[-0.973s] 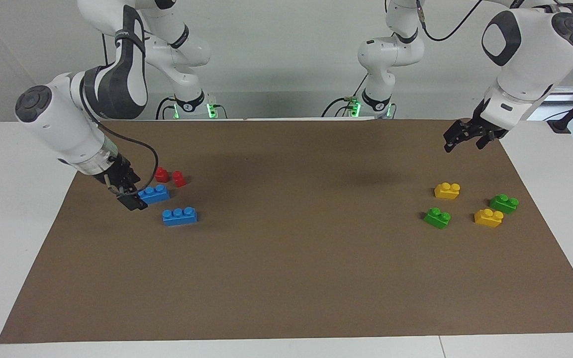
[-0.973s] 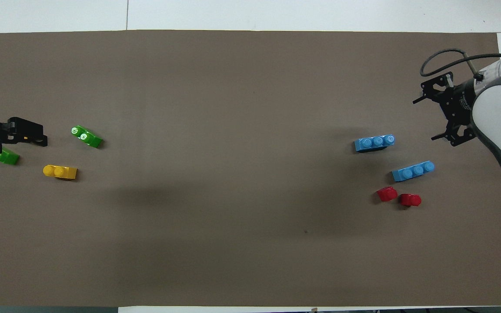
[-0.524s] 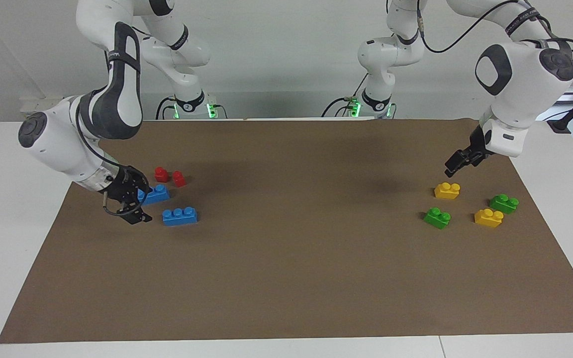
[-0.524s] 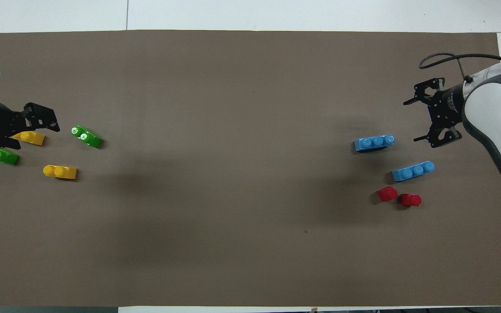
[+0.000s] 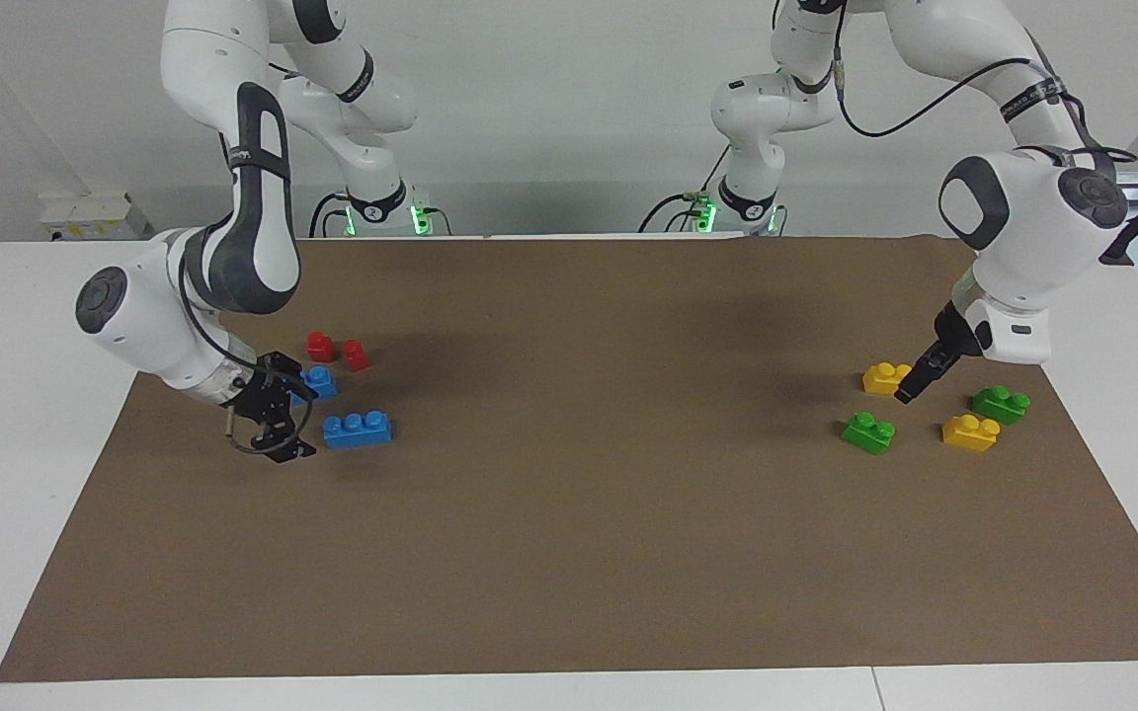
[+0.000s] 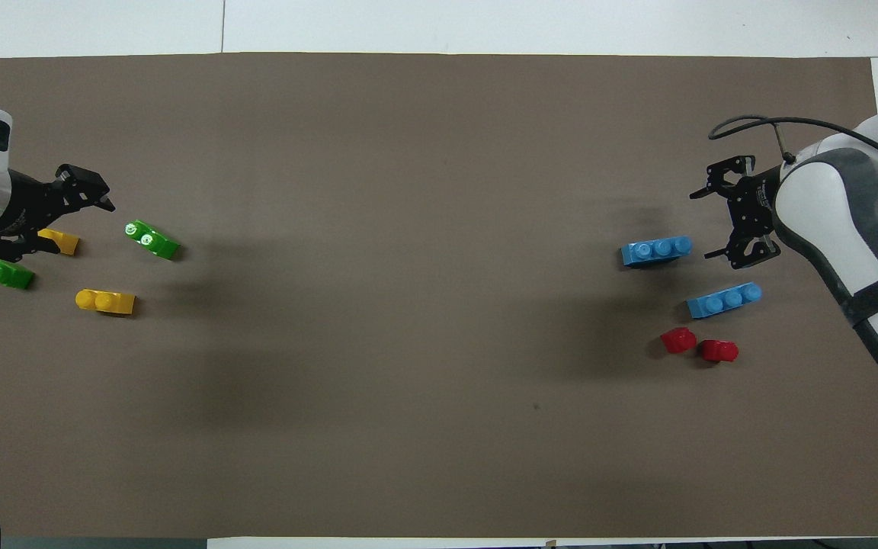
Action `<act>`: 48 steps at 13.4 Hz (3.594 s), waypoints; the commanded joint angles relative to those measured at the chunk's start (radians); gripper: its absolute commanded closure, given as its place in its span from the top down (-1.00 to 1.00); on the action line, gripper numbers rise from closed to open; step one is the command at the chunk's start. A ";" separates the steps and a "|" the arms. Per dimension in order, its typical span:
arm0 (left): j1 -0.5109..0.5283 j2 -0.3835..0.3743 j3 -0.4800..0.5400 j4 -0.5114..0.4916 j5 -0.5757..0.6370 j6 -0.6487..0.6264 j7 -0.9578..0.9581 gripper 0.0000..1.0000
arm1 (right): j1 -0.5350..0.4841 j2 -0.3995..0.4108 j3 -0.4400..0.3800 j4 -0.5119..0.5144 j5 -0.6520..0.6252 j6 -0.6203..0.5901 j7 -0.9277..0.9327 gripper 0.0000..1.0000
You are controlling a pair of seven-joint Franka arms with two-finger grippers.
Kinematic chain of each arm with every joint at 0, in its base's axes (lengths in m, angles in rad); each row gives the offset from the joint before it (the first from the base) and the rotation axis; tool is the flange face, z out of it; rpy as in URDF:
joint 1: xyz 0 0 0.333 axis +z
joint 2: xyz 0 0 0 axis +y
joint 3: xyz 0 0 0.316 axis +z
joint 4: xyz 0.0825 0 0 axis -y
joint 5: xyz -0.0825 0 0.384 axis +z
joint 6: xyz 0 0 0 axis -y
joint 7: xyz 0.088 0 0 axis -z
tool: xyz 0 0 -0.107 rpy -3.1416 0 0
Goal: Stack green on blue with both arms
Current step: 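Lower both grippers and close on the green and blue bricks, then carry the green brick and the blue brick toward the table center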
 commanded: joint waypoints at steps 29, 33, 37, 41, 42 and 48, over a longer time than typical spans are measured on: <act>-0.003 0.145 -0.008 -0.179 -0.009 0.432 -0.297 0.36 | 0.002 0.007 0.008 -0.131 0.141 0.165 -0.162 -1.00; 0.002 0.143 -0.008 -0.190 -0.009 0.433 -0.288 -1.00 | 0.082 0.002 0.014 -0.014 0.143 0.056 -0.084 -1.00; 0.002 0.143 -0.008 -0.187 -0.009 0.429 -0.275 -1.00 | 0.275 -0.044 0.014 0.006 0.143 0.031 0.161 -1.00; -0.036 0.123 -0.008 -0.138 -0.009 0.307 -0.289 -1.00 | 0.438 -0.055 0.014 -0.029 0.143 0.141 0.440 -1.00; -0.043 0.104 -0.009 -0.120 -0.009 0.251 -0.306 -1.00 | 0.461 -0.058 0.014 -0.049 0.144 0.175 0.473 -1.00; -0.194 0.001 -0.009 -0.121 -0.009 0.142 -0.630 -1.00 | 0.613 -0.063 0.016 -0.175 0.144 0.451 0.649 -1.00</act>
